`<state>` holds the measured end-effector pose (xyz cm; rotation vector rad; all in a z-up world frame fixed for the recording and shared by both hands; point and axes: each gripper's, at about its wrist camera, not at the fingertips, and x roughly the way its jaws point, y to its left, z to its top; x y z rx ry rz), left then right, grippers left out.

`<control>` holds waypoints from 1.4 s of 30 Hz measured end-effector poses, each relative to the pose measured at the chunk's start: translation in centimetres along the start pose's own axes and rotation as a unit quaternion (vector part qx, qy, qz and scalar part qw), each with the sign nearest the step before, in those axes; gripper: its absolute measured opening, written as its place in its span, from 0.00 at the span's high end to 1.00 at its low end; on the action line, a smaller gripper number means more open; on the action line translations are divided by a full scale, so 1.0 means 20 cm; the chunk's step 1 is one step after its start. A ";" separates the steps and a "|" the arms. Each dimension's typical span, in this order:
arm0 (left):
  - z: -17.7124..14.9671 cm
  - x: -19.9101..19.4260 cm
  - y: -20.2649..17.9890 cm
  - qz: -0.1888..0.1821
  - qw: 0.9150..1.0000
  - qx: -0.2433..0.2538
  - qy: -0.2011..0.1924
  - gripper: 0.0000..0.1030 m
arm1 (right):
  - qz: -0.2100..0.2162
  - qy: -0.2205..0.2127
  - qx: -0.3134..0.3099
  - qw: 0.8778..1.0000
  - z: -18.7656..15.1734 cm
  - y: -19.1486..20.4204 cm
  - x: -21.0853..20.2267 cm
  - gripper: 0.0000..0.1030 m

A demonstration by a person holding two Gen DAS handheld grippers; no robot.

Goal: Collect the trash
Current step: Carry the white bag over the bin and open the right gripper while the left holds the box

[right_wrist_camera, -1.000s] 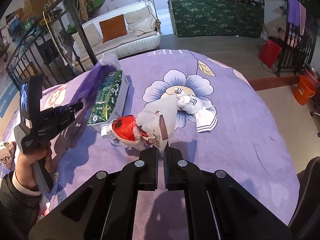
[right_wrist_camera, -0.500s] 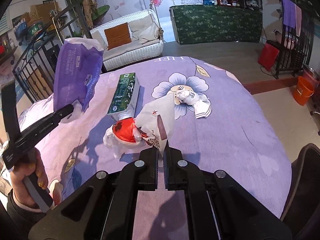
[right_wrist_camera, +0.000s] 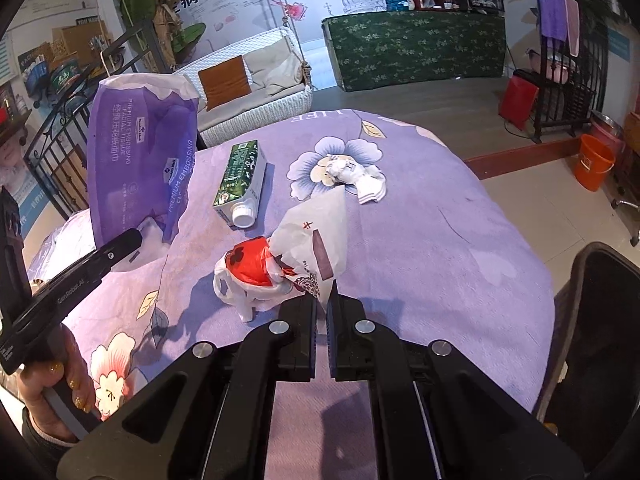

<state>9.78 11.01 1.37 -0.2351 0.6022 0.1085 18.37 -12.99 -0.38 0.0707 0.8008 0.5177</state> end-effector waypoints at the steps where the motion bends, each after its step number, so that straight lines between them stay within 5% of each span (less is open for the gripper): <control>1: -0.01 -0.01 -0.02 -0.004 1.000 0.004 0.000 0.89 | -0.003 -0.003 0.004 1.000 -0.01 -0.02 -0.02 0.95; 16: -0.07 -0.01 -0.28 -0.076 0.996 0.047 0.018 0.89 | -0.050 -0.028 0.073 0.996 -0.18 -0.32 -0.28 0.95; 28: -0.15 -0.02 -0.55 -0.125 0.988 0.087 0.027 0.89 | -0.120 -0.049 0.144 0.981 -0.33 -0.69 -0.48 0.95; 42: -0.20 -0.01 -0.78 -0.172 0.976 0.126 0.038 0.89 | -0.202 -0.014 0.209 0.957 -0.44 -1.09 -0.41 0.95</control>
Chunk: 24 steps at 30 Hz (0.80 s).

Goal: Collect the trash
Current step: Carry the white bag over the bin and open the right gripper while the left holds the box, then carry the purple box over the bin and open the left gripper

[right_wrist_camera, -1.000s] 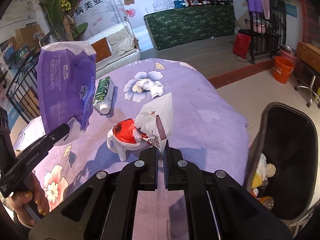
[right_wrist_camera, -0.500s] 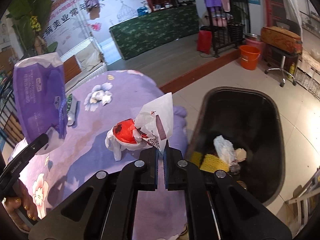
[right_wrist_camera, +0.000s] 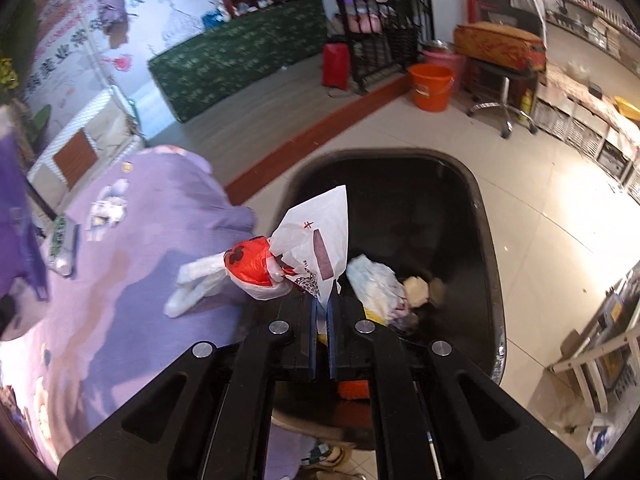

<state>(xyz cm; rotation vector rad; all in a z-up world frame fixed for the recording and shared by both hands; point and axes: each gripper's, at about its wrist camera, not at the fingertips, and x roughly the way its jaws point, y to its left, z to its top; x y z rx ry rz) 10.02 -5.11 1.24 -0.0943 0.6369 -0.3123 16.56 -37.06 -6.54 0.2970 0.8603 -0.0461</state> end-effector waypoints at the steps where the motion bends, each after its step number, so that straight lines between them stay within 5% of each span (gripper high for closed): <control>1: 0.00 0.00 -0.02 -0.001 1.000 0.003 0.000 0.89 | -0.004 0.007 0.001 1.000 0.00 -0.01 0.03 0.95; 10: 0.00 0.05 -0.09 -0.014 1.000 0.017 0.010 0.89 | -0.031 0.050 0.021 0.998 -0.07 -0.09 0.22 0.91; 14: 0.00 0.07 -0.12 -0.020 0.999 0.025 0.016 0.89 | -0.022 0.037 0.025 0.999 -0.10 -0.10 0.19 0.44; 15: -0.01 0.07 -0.12 -0.022 0.999 0.026 0.017 0.89 | -0.020 0.030 0.028 0.999 -0.10 -0.10 0.17 0.39; 24: 0.01 0.12 -0.22 -0.047 0.998 0.039 0.026 0.89 | -0.017 -0.007 0.045 0.999 -0.09 -0.13 0.01 0.39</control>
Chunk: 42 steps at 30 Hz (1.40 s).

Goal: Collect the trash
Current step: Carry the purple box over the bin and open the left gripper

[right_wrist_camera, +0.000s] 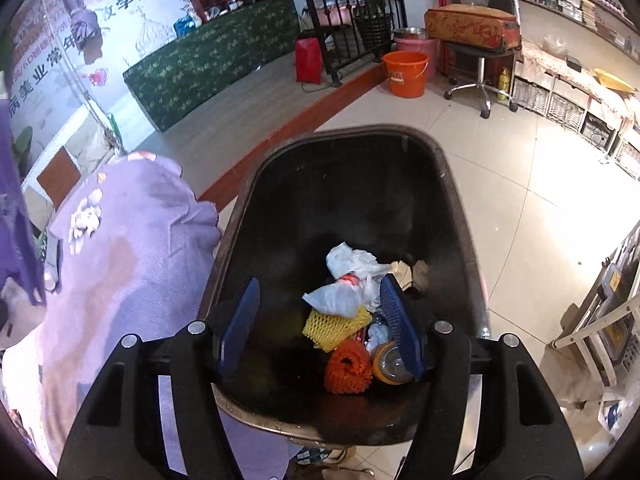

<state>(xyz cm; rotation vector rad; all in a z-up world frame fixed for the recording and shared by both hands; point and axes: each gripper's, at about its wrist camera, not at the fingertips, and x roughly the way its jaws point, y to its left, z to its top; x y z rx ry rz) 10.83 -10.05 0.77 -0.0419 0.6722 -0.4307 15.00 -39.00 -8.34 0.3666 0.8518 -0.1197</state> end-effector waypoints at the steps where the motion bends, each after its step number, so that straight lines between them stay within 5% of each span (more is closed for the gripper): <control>1: 0.00 0.00 -0.01 -0.002 1.000 0.002 -0.001 0.89 | 0.000 -0.005 0.003 1.000 0.00 -0.01 -0.02 0.39; 8: 0.04 0.08 -0.12 -0.035 0.999 0.019 0.007 0.89 | -0.001 -0.028 0.021 0.999 0.03 -0.08 -0.15 0.39; 19: 0.08 0.38 -0.30 -0.107 0.991 0.011 0.076 0.89 | -0.027 -0.055 0.059 0.996 0.04 -0.25 -0.26 0.39; 31: 0.00 0.60 -0.43 -0.114 0.982 0.008 0.149 0.89 | -0.064 -0.061 0.095 0.992 0.06 -0.43 -0.27 0.39; 33: -0.02 0.61 -0.42 -0.110 0.982 0.002 0.155 0.84 | -0.068 -0.064 0.096 0.991 0.07 -0.44 -0.27 0.39; 38: -0.04 0.56 -0.42 -0.100 0.984 0.005 0.145 0.31 | -0.080 -0.070 0.108 0.988 0.07 -0.47 -0.28 0.25; 42: -0.02 0.51 -0.45 -0.106 0.986 0.023 0.125 0.17 | -0.080 -0.070 0.111 0.988 0.08 -0.47 -0.28 0.25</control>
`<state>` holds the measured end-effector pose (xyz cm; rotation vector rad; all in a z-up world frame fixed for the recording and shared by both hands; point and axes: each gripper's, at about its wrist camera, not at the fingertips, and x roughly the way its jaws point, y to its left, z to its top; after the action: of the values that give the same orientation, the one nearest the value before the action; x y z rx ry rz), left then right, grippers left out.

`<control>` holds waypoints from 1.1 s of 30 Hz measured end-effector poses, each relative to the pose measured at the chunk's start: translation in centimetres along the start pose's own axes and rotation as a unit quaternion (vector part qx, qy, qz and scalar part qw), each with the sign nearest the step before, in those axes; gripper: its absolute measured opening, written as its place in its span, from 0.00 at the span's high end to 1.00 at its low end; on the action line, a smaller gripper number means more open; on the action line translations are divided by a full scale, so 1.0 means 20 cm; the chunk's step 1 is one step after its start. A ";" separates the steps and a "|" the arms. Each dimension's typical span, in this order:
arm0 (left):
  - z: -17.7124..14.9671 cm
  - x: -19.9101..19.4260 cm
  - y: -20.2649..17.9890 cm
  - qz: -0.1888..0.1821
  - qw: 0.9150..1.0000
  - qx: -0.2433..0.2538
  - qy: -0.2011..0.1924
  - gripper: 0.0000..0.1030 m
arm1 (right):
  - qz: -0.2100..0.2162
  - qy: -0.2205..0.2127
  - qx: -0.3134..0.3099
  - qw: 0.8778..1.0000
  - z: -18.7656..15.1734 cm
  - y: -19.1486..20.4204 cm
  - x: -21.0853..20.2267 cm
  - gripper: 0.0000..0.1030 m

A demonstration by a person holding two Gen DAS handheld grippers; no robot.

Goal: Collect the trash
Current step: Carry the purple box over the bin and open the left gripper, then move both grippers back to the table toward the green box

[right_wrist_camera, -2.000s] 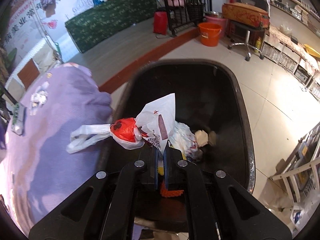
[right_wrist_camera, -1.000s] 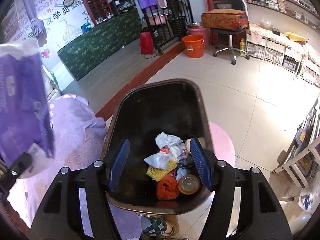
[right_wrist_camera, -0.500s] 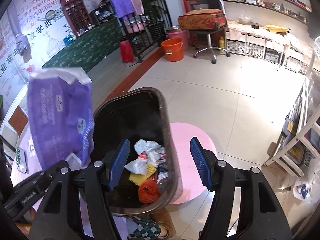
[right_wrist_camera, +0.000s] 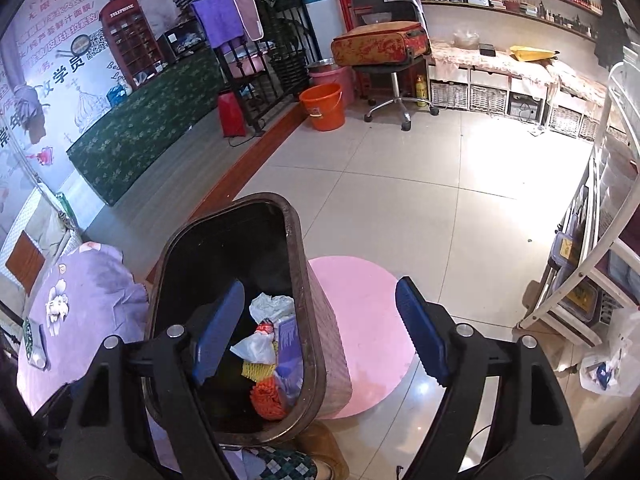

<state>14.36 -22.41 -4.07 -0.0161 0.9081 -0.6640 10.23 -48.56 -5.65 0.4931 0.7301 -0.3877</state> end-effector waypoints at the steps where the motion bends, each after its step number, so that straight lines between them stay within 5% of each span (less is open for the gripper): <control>1: 0.00 -0.02 -0.02 0.001 1.000 0.008 -0.007 0.14 | 0.001 0.000 -0.001 1.000 0.00 0.01 0.00 0.25; 10: -0.03 -0.19 -0.03 0.034 0.997 0.045 -0.052 0.06 | 0.023 0.009 -0.017 1.000 -0.02 0.12 0.00 0.18; 20: -0.09 -0.37 0.18 0.098 0.992 0.016 -0.081 0.06 | 0.076 0.030 -0.074 0.994 -0.11 0.42 0.00 0.16; 33: -0.27 -0.68 0.67 0.226 0.965 -0.082 -0.104 0.06 | 0.158 0.066 -0.186 0.968 -0.31 0.97 -0.01 0.16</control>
<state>11.55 -2.96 -1.30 -0.0260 0.7267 -0.1564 16.43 -29.16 -3.81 0.2739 0.8159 0.0836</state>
